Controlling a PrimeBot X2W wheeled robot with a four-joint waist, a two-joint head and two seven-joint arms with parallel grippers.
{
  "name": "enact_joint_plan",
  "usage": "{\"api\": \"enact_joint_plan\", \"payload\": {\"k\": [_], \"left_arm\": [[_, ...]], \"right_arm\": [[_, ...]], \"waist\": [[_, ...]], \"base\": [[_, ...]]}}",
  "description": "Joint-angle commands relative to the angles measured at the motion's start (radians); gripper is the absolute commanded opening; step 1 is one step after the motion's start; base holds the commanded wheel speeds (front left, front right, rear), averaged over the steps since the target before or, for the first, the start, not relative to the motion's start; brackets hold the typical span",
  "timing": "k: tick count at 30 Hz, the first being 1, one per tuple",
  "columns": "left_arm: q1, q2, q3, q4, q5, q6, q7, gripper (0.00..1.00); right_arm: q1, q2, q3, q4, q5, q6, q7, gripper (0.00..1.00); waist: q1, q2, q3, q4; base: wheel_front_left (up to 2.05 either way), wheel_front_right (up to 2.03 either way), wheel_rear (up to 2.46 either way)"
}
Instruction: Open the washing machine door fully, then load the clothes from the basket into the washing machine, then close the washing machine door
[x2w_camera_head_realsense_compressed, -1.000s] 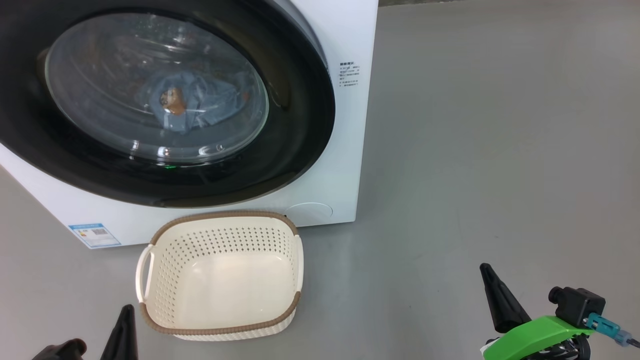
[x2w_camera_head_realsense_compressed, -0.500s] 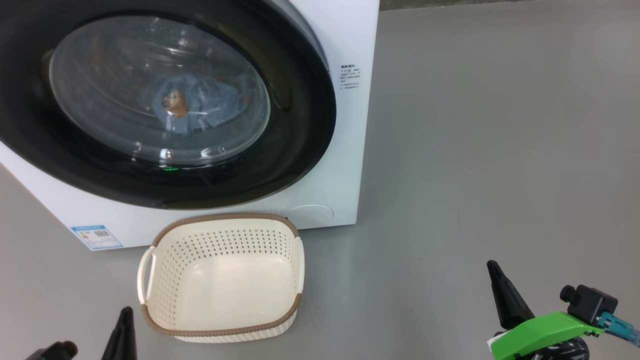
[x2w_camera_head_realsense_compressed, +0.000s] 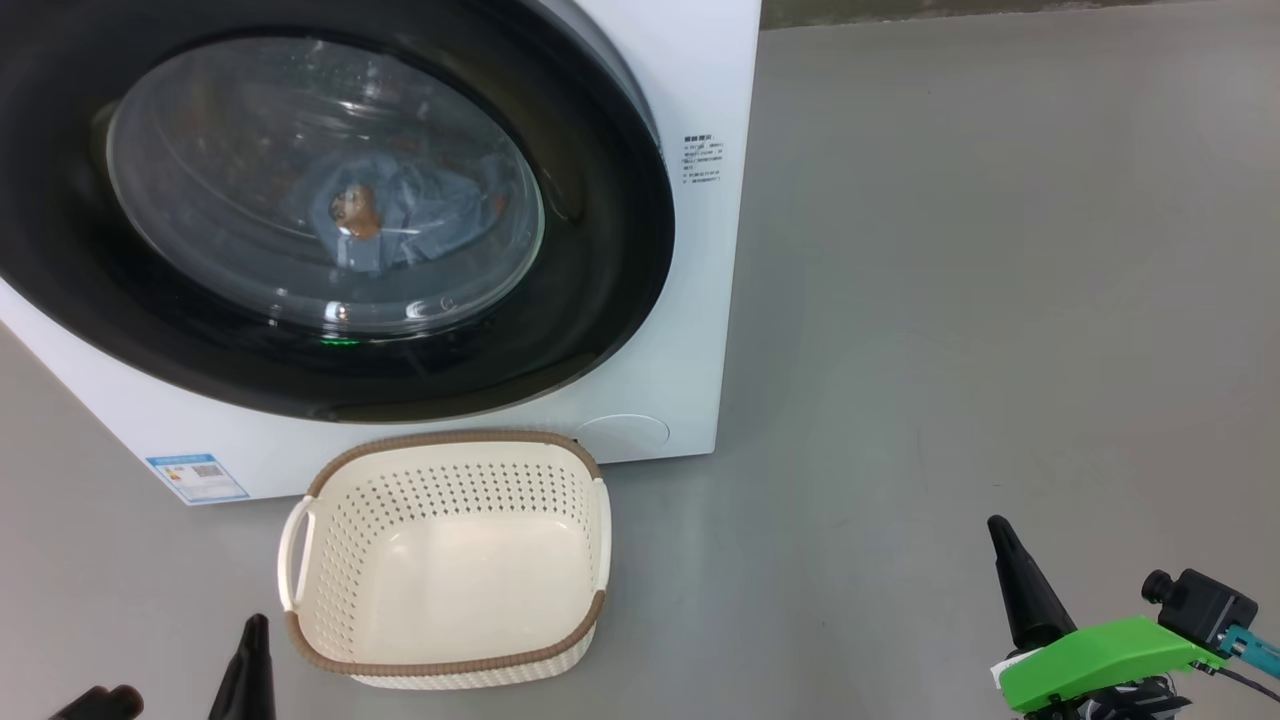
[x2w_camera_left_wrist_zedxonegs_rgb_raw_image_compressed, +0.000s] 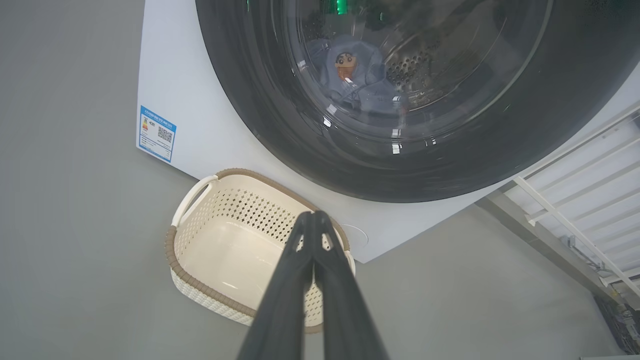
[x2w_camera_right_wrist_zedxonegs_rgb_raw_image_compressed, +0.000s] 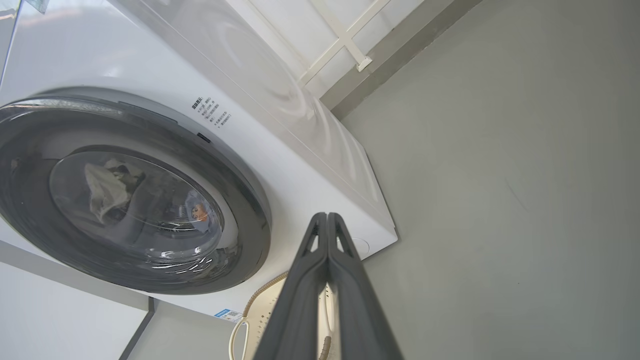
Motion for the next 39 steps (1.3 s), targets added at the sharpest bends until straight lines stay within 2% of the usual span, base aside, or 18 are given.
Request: {"api": "enact_joint_plan", "payload": {"k": [1,39], "left_arm": [[-0.041,0.013,0.023,-0.028,-0.025,-0.001,0.005,0.0],[-0.071,-0.013,0.057,-0.043,-0.391,-0.001,0.114,0.0]], "right_arm": [[-0.015,-0.002,-0.004,-0.03,0.026,0.0,0.009,0.0],[-0.011,0.026,-0.072,-0.068,0.345,-0.001,0.118,0.0]], "waist": [[-0.0001,0.0,-0.001,0.0],[-0.0001,0.0,-0.024,0.008]], "base": [[0.0,0.0,0.0],[0.0,0.0,0.0]]}}
